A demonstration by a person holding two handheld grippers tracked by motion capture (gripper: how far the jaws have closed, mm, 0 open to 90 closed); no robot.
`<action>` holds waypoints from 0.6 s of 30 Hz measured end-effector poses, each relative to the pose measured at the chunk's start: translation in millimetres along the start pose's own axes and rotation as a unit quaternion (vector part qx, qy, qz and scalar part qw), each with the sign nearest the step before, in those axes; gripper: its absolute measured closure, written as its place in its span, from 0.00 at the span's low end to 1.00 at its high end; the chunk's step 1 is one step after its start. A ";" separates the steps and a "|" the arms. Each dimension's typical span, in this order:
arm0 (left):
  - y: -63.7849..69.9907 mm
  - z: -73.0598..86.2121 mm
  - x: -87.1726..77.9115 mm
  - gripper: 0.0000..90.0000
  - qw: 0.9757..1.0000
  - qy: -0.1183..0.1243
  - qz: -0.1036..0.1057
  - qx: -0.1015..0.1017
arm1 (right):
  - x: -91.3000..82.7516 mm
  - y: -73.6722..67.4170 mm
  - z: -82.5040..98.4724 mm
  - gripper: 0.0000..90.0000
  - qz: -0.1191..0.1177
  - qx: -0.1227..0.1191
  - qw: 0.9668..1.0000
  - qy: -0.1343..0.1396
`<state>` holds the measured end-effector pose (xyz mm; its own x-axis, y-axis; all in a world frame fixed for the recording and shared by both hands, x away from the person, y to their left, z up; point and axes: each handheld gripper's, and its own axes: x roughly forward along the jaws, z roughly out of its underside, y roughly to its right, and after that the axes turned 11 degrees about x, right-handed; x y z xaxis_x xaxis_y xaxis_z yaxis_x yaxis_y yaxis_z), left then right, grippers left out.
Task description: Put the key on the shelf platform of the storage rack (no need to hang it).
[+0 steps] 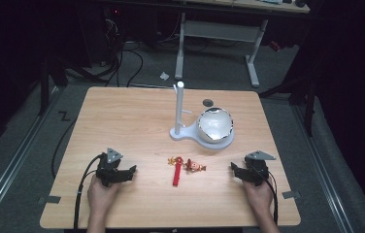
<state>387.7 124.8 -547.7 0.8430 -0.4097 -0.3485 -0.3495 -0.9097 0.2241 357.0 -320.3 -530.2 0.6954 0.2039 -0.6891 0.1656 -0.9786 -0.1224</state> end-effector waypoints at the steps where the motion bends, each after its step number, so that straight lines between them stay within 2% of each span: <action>1: 0.0 0.0 0.0 0.23 1.000 0.000 0.000 0.000 | 0.0 0.0 0.0 0.39 0.000 0.000 1.000 0.000; 18: 0.1 0.0 0.1 0.23 1.000 0.001 0.000 -0.001 | -0.2 -0.3 0.3 0.39 -0.001 -0.002 1.000 0.000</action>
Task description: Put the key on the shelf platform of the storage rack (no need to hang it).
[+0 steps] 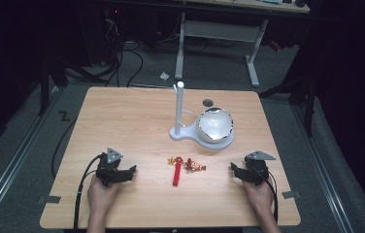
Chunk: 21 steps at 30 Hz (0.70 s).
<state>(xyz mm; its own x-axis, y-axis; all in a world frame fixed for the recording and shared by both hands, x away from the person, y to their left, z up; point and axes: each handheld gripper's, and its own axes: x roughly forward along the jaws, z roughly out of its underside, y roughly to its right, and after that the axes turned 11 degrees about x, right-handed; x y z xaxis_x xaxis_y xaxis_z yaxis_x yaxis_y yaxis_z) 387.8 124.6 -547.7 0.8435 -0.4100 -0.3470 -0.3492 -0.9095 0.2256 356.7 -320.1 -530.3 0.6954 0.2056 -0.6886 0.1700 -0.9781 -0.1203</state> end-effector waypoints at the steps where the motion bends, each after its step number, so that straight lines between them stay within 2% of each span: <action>1: 0.0 0.0 0.0 0.23 1.000 0.000 0.000 0.000 | 0.0 -0.1 0.1 0.39 0.000 0.000 1.000 0.000; 8: 0.0 0.0 0.0 0.23 1.000 0.000 0.000 0.000 | -1.6 -1.0 -0.3 0.40 -0.007 -0.006 1.000 -0.007; 13: 0.0 0.0 0.0 0.23 1.000 0.000 0.000 0.000 | -3.3 -1.3 -0.2 0.41 -0.017 -0.001 1.000 -0.010; 21: 0.0 0.0 0.0 0.23 1.000 0.000 0.000 0.000 | -9.7 -8.3 -0.9 0.46 -0.039 -0.003 0.999 0.003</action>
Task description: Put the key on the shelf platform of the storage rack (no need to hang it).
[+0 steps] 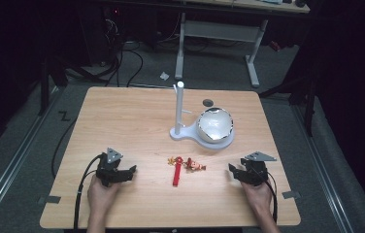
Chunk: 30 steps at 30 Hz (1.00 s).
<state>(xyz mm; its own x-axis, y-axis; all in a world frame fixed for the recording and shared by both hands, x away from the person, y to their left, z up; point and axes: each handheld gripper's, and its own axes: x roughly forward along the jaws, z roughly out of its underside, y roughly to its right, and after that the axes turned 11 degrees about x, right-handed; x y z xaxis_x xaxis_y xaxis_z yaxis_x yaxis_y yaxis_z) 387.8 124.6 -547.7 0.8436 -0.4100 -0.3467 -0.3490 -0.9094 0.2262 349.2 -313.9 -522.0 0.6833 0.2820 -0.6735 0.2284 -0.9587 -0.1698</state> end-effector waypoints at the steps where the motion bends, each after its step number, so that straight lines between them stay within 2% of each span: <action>1: 0.0 0.0 0.0 0.23 1.000 0.000 0.000 0.000 | -0.2 -2.1 0.1 0.47 -0.005 -0.002 1.000 0.000; 4: 0.0 0.0 0.0 0.23 1.000 0.000 0.000 0.000 | 0.8 -7.9 0.9 0.48 -0.005 -0.015 1.000 0.000; 13: 0.0 0.0 0.0 0.23 1.000 0.000 0.000 -0.001 | 2.5 -26.3 -0.2 0.50 -0.041 -0.032 0.999 -0.003; 30: -0.1 0.0 0.0 0.23 1.000 0.000 0.000 -0.001 | 5.1 -64.6 -15.9 0.50 -0.089 -0.080 0.993 -0.001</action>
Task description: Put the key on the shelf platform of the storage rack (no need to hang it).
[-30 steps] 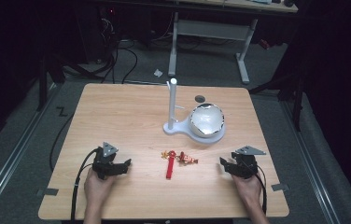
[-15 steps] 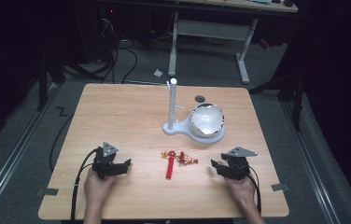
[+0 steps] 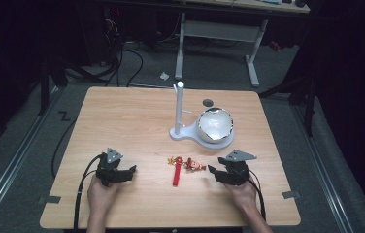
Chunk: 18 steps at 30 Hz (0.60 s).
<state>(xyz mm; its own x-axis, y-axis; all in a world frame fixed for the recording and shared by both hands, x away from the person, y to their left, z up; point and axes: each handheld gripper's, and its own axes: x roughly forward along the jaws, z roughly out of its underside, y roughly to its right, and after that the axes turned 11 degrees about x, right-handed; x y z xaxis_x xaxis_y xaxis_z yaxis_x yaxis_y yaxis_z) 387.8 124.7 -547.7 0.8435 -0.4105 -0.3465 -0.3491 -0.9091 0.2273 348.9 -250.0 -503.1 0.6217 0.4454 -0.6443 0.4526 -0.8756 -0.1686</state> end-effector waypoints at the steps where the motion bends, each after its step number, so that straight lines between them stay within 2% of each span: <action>1: 0.0 0.0 0.0 0.23 1.000 0.000 0.000 0.000 | 0.6 -1.1 -0.4 0.50 -0.002 -0.002 1.000 0.001; 5: 0.0 0.0 0.0 0.23 1.000 0.000 0.000 0.000 | 5.4 -8.5 -2.3 0.49 -0.012 -0.009 1.000 -0.002; 8: 0.0 0.0 0.0 0.23 1.000 0.000 0.000 0.000 | 8.8 -14.6 -3.3 0.48 -0.009 -0.026 1.000 -0.008; 11: 0.0 0.0 0.0 0.23 1.000 0.000 0.000 0.000 | 11.9 -20.2 -5.1 0.48 -0.016 -0.036 0.999 -0.012; 18: 0.0 0.0 0.0 0.23 1.000 0.000 0.000 0.000 | 19.0 -30.6 -11.0 0.46 -0.026 -0.050 0.998 -0.019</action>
<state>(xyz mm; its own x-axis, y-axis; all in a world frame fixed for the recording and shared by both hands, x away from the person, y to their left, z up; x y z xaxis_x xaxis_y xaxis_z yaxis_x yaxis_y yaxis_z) 387.8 124.7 -547.7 0.8433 -0.4106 -0.3469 -0.3494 -0.9091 0.2267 353.9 -212.7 -502.0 0.5718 0.4808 -0.6647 0.5470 -0.8273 -0.1278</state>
